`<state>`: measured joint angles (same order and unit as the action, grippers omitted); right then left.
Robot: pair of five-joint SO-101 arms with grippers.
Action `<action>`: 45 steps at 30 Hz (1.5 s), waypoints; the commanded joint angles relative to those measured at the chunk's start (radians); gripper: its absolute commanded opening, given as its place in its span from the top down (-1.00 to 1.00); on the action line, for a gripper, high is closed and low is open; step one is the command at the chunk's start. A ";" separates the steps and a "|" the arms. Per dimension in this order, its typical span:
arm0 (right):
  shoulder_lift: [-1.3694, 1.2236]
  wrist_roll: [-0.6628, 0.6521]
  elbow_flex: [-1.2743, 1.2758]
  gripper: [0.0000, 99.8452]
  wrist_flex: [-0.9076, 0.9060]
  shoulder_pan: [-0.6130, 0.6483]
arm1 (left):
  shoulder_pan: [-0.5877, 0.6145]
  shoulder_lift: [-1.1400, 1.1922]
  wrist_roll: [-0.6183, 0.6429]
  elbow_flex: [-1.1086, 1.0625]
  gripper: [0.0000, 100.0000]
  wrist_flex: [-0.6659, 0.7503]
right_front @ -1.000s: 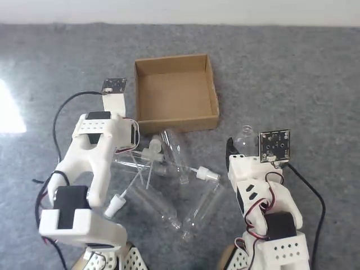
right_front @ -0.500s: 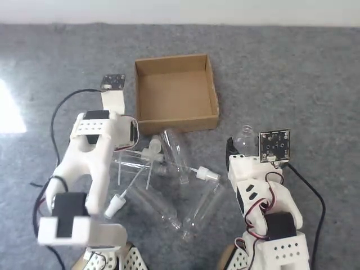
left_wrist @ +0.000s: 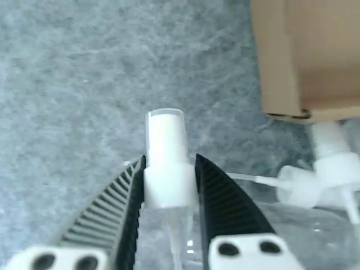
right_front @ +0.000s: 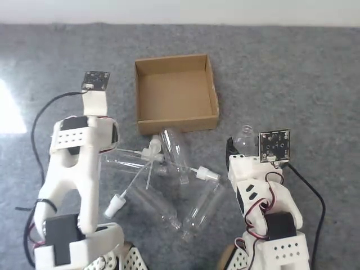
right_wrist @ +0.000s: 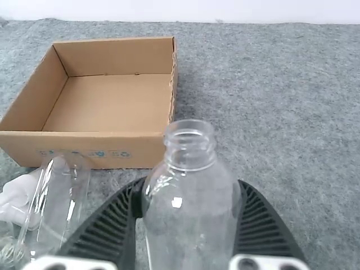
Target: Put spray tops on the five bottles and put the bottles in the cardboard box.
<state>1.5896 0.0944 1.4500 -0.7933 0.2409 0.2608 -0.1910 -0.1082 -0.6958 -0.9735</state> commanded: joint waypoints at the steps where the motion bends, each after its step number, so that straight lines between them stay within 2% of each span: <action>1: 0.016 -0.002 -0.012 0.78 0.025 0.007 | 0.060 -0.060 -0.104 0.010 0.91 -0.005; 11: 0.016 -0.002 -0.011 0.78 0.025 0.007 | 0.189 -0.051 -0.301 0.007 0.90 0.002; 18: 0.016 -0.002 -0.011 0.78 0.025 0.007 | 0.235 -0.051 -0.410 0.005 0.89 0.000; 26: 0.016 -0.002 -0.011 0.78 0.025 0.007 | 0.302 -0.049 -0.414 -0.027 0.50 0.000; 36: 0.016 -0.002 -0.011 0.78 0.025 0.007 | 0.316 -0.049 -0.416 -0.031 0.49 -0.009; 45: 0.016 -0.002 -0.011 0.78 0.025 0.007 | 0.310 -0.049 -0.413 -0.024 0.52 -0.120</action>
<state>1.5896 0.0944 1.4500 -0.7933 0.2409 0.5738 -0.1910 -0.5194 -0.7342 -1.0625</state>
